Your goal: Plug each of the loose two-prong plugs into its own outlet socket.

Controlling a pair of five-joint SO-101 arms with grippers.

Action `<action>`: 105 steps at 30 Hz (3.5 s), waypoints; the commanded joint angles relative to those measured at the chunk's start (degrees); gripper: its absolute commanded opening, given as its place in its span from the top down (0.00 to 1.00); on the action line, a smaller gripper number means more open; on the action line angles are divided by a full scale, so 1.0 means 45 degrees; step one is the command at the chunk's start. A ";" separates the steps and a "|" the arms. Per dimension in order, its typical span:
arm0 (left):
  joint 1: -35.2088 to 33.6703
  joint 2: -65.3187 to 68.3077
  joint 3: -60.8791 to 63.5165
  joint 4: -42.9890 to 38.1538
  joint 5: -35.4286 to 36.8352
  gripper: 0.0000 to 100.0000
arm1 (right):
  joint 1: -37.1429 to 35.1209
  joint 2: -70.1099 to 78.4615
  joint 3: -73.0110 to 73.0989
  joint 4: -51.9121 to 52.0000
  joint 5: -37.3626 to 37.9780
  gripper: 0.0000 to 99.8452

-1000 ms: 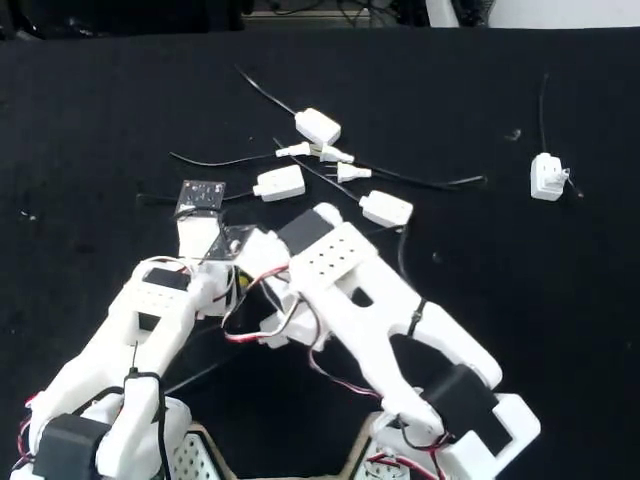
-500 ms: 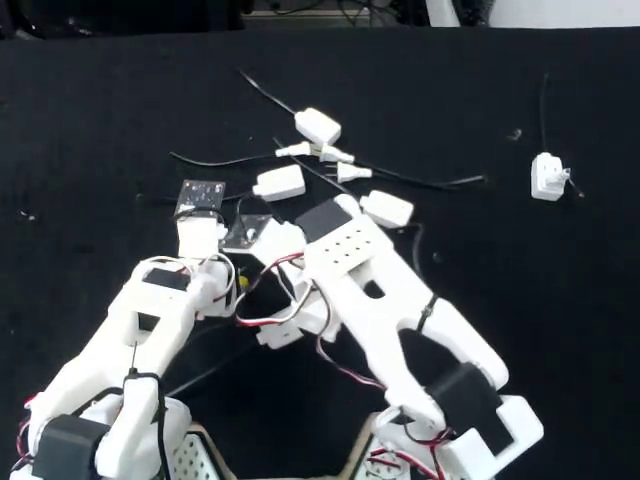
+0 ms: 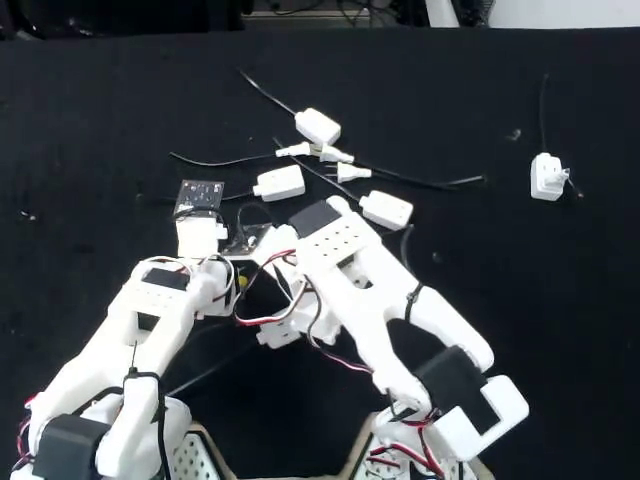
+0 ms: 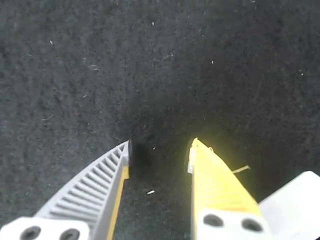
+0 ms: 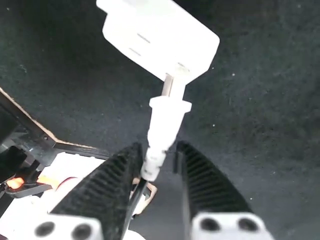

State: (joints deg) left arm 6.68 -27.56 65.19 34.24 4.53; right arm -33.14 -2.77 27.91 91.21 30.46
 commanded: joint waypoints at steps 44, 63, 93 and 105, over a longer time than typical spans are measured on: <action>-0.0068 -0.0039 -0.0615 -0.0039 -0.0020 0.81 | 0.0215 0.0342 -0.0674 0.0059 0.0469 0.82; -0.0088 -0.0039 -0.0635 -0.0039 -0.0020 0.81 | 0.0274 0.1748 -0.3429 0.1641 0.1016 0.99; -0.2491 -0.4220 -0.2862 0.0176 0.2305 0.80 | 0.3165 -1.2024 0.9250 -1.4535 -0.1016 0.99; 0.1475 -0.6252 -0.3077 -0.2344 0.3009 0.80 | 0.2930 -1.4916 1.1614 -1.6586 -0.2501 0.99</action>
State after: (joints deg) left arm 7.38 -54.20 54.81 27.47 18.95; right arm -19.43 -65.80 80.31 17.89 19.74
